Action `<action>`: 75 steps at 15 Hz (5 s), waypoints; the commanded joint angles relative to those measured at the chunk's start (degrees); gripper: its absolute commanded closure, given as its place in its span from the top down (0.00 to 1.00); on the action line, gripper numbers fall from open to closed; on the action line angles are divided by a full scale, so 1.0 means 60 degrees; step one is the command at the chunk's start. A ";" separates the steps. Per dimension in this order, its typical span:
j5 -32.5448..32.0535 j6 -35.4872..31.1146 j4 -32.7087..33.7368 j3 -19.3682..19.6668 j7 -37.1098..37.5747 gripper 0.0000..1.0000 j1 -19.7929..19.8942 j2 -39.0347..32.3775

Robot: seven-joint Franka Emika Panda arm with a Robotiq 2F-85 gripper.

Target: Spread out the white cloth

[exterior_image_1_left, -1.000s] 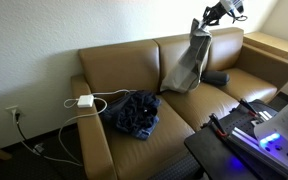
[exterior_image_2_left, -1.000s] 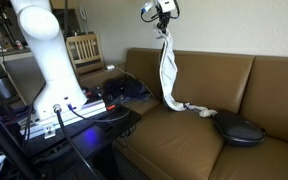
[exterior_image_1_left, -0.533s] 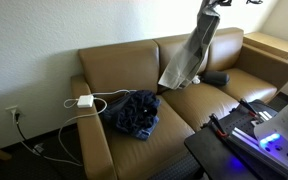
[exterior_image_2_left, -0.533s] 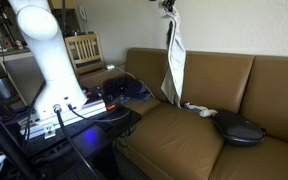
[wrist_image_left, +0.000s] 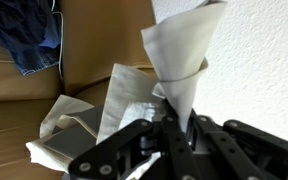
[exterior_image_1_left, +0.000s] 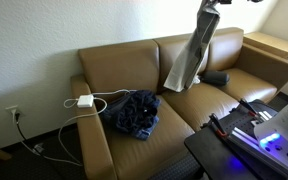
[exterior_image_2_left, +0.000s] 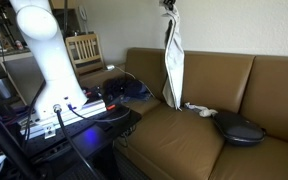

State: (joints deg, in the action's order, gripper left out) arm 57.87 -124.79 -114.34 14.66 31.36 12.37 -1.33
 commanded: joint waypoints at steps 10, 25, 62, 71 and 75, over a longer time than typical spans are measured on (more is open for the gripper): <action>-0.0043 -0.1995 0.0529 -0.0031 0.1460 0.03 0.0053 -0.1608; 0.1558 -0.6404 0.1923 0.0431 0.3496 0.03 0.0774 -0.2574; 0.0396 -0.1873 -0.0577 -0.2005 0.0059 0.03 -0.1789 -0.6628; -0.2648 -0.0973 -0.0476 -0.1624 0.2666 0.62 -0.3473 -0.8120; -0.2559 -0.2710 -0.0657 -0.1580 0.1990 0.90 -0.3157 -0.7394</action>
State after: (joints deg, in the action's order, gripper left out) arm 43.52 -136.08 -117.45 4.68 45.62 -8.14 -49.64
